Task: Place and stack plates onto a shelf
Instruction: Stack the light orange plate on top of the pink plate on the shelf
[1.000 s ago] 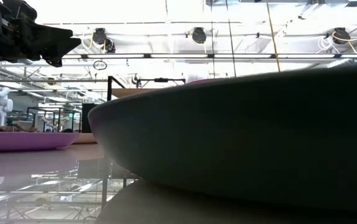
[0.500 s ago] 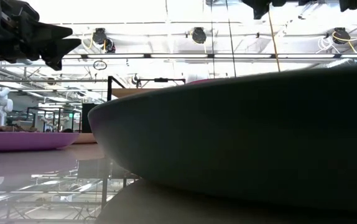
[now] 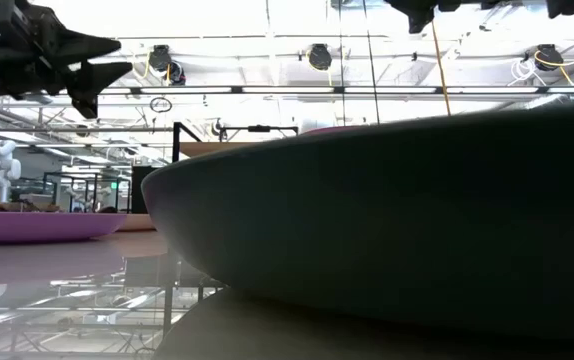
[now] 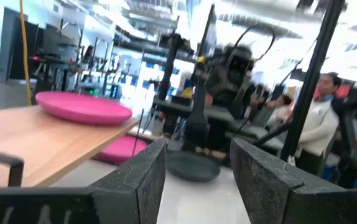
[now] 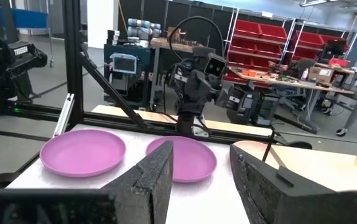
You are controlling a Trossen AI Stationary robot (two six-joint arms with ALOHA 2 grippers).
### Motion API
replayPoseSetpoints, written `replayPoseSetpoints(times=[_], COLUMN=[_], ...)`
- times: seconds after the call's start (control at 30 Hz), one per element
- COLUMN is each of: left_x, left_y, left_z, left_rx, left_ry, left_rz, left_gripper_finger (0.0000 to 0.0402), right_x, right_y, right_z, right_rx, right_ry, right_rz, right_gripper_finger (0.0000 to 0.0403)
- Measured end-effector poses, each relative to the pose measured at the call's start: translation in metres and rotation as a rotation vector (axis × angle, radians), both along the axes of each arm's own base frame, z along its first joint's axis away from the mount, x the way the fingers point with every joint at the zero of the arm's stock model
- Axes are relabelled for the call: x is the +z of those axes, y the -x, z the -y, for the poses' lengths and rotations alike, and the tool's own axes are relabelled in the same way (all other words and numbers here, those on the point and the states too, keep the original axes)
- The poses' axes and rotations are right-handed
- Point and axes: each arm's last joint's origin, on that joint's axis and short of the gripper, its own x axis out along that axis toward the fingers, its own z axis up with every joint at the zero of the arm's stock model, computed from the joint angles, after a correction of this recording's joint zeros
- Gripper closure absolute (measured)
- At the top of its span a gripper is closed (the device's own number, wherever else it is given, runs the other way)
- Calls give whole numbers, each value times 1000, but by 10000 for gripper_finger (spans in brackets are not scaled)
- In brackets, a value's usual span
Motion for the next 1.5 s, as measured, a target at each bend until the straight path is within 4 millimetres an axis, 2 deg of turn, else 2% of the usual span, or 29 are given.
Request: replayPoseSetpoints(times=[0.27, 0.37, 0.53, 0.67, 0.8, 0.93, 1.03, 1.23, 1.5], left_x=[18, 26, 55, 82, 95, 83, 67, 39, 7], left_y=[6, 8, 12, 13, 3, -14, -30, -60, -76], left_z=[2, 1, 0, -3, -7, -14, -19, -30, -52], left_rx=[-7, 32, 127, 202, 267, 357, 410, 426, 566], left_ry=[-38, -80, -86, -70, -48, 0, 12, 37, 76], left_rz=[195, 184, -41, -259, -507, -845, -1032, -1249, -1463], left_gripper_finger=[218, 218, 218, 218, 218, 218, 218, 218, 218], right_x=[-8, -12, -12, -10, -5, -4, -4, -4, -4], right_y=[0, 1, -1, -1, -1, -1, -1, -1, -1], right_z=[6, 7, 8, 9, 9, 8, 8, 8, 8], right_rx=[-138, -177, -208, -207, -200, -196, -197, -195, -194], right_ry=[11, -5, -83, -31, 18, 38, 25, 28, 29], right_rz=[-83, -117, -103, -85, -43, -28, -30, -28, -30], right_gripper_finger=[264, 264, 264, 264, 264, 264, 264, 264, 264])
